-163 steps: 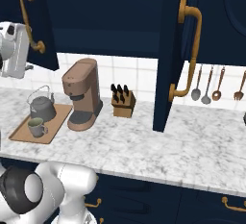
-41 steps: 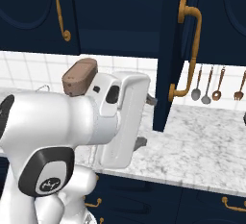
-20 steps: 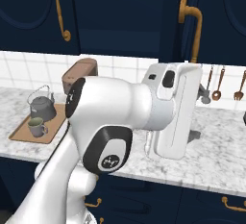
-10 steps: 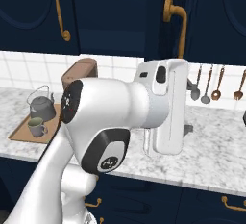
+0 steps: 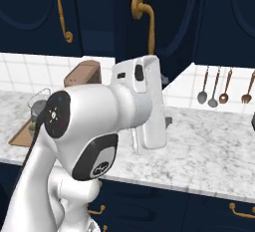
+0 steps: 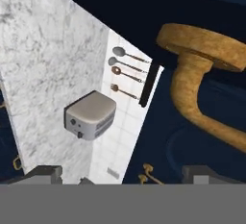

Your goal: Pick the kettle from the counter and place it on the tray. Then pick the mug from the cabinet and place it on the tray. Then close the cabinet doors.

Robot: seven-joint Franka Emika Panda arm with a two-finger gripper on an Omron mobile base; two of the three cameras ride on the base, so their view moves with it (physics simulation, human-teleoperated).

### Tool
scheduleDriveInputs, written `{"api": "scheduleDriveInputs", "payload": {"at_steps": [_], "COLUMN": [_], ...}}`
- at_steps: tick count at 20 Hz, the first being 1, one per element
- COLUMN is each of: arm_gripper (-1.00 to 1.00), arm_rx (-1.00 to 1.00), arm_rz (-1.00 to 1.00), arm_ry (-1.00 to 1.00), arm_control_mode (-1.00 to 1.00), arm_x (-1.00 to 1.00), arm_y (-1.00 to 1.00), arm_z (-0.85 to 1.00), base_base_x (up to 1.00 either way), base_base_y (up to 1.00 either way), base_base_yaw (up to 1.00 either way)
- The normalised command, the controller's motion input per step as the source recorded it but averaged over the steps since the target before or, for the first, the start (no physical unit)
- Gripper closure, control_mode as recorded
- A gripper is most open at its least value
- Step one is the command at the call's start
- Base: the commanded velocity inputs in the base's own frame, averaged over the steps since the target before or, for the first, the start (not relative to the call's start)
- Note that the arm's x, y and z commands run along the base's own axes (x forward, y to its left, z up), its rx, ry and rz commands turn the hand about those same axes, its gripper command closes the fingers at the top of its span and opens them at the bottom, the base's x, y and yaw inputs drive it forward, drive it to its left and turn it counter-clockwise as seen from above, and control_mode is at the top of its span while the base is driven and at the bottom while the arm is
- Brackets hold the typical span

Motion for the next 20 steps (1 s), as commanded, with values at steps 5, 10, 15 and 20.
{"api": "scheduleDriveInputs", "payload": {"at_steps": [5,10,15,20], "arm_gripper": [-1.00,-1.00,-1.00,-1.00], "arm_rx": [0.00,-0.01,0.00,0.03], "arm_rz": [0.25,0.22,0.18,0.20], "arm_ry": [0.00,0.00,0.00,0.01], "arm_control_mode": [-1.00,-1.00,-1.00,-1.00], "arm_x": [0.69,0.66,0.75,0.81], "arm_y": [0.68,0.76,0.71,0.54], "arm_z": [-0.01,-0.02,0.00,-0.05], "base_base_x": [0.00,0.00,0.00,0.00], "base_base_y": [0.00,0.00,0.00,0.00], "base_base_yaw": [0.00,0.00,0.00,0.00]}}
